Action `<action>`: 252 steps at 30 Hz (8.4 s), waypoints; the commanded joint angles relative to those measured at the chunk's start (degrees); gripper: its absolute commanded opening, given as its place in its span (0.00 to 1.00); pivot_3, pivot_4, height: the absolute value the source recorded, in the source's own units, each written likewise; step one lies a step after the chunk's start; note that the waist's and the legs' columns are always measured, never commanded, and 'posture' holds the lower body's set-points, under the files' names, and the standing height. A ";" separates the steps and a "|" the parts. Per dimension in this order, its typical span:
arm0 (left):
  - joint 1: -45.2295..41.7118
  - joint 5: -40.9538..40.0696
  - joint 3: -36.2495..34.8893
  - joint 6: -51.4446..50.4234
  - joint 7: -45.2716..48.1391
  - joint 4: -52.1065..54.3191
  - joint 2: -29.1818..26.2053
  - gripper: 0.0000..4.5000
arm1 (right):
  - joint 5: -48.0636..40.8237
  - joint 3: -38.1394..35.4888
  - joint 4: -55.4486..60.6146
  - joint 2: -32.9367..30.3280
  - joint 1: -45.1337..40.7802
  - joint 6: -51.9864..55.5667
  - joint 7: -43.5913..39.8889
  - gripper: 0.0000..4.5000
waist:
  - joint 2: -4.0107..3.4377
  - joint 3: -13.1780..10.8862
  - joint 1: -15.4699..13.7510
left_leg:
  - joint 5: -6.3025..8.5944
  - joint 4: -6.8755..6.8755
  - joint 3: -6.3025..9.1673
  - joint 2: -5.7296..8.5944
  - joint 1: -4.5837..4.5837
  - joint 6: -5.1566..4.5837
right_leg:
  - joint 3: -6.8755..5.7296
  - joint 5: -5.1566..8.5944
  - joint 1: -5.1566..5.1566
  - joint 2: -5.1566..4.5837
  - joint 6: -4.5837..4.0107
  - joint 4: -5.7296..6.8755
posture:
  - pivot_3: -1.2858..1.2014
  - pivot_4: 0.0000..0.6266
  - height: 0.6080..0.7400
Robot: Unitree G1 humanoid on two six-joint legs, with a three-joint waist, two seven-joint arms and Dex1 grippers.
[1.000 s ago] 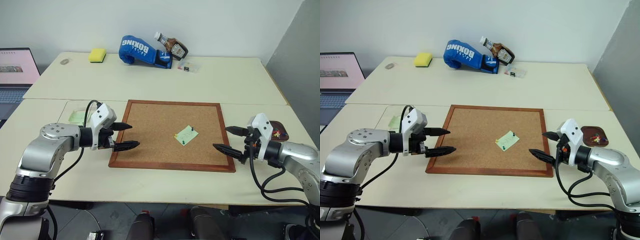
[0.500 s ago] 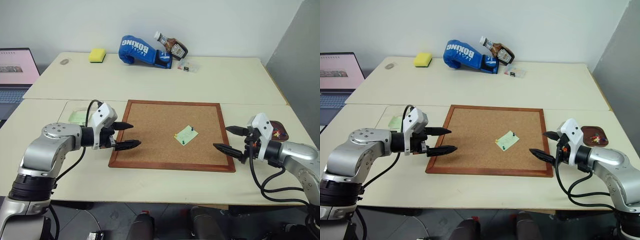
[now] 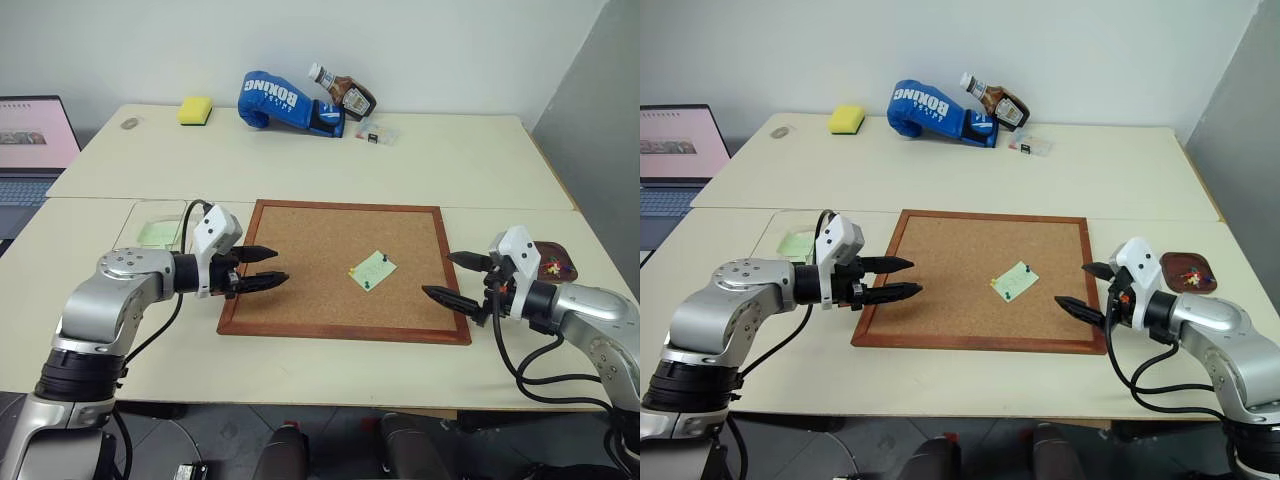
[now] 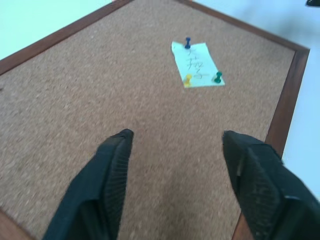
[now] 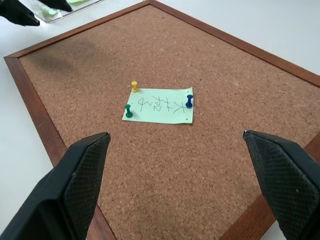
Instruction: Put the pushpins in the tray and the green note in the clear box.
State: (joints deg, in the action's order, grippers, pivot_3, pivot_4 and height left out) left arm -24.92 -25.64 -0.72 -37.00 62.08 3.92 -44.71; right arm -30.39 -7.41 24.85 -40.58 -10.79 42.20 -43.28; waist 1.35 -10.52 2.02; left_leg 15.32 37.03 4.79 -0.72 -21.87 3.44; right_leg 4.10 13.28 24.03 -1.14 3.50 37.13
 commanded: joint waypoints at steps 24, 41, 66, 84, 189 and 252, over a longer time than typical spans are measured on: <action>0.19 14.55 10.79 17.07 -7.44 -12.56 11.10 0.00 | 11.82 11.71 -7.85 14.78 -8.18 -7.61 13.37 1.00 | -0.02 0.03 0.09 | -0.01 0.01 -0.01 0.01 0.06 0.00 | 0.02 -0.06 -0.01 0.00 -0.08 0.08 | 0.52 0.24 1.00; -1.23 17.28 12.00 18.66 -5.99 -17.50 11.45 0.00 | 18.93 15.34 -30.75 23.60 -17.07 -16.91 13.48 0.92 | -0.09 0.10 0.14 | -0.01 -0.03 0.00 0.01 0.93 -0.01 | 0.02 -0.05 -0.84 0.01 -0.07 0.06 | 0.52 0.24 1.00; -1.22 19.25 12.22 18.73 -7.35 -17.60 11.37 0.00 | 21.66 13.43 -33.63 25.40 -18.41 -20.61 14.77 0.01 | -0.09 0.10 0.40 | -0.01 -0.03 0.01 0.01 0.95 -0.01 | 0.03 -0.05 -0.84 0.01 -0.07 0.07 | 0.52 0.24 1.00; -0.89 19.76 12.78 17.62 -7.00 -17.26 11.18 0.00 | 16.97 7.33 -19.41 24.63 -15.39 -16.92 16.79 0.01 | -0.15 0.07 0.57 | -0.01 -0.07 0.02 0.01 0.94 -0.01 | 0.02 -0.03 -0.83 0.01 -0.09 0.03 | 0.52 0.24 1.00; 1.39 18.83 12.19 15.40 -4.95 -13.28 9.30 0.00 | 17.30 21.90 -29.78 21.40 -11.07 -25.62 1.56 0.90 | -0.27 0.01 1.29 | -0.01 -0.35 -0.02 -0.02 0.89 -0.03 | 0.05 0.14 -0.73 0.03 -0.29 -0.21 | 0.52 0.24 1.00; -0.22 19.52 12.86 15.12 -3.92 -15.20 10.56 0.00 | 14.12 -21.85 -25.01 13.82 -11.70 -3.69 38.88 0.02 | -0.32 -0.02 1.31 | -0.01 -0.55 -0.11 -0.02 0.89 -0.03 | 0.11 0.20 -0.64 0.01 -0.38 -0.22 | 0.52 0.24 1.00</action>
State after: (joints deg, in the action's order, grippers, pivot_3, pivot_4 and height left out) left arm -26.15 -7.93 9.78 -20.89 58.08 -9.09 -34.29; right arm -16.40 -28.13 -0.49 -25.75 -21.59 38.99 -4.95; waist 1.03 -10.53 3.32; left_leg 15.31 36.48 4.68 -0.74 -20.98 3.41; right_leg 4.21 13.49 23.39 -1.13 3.11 36.91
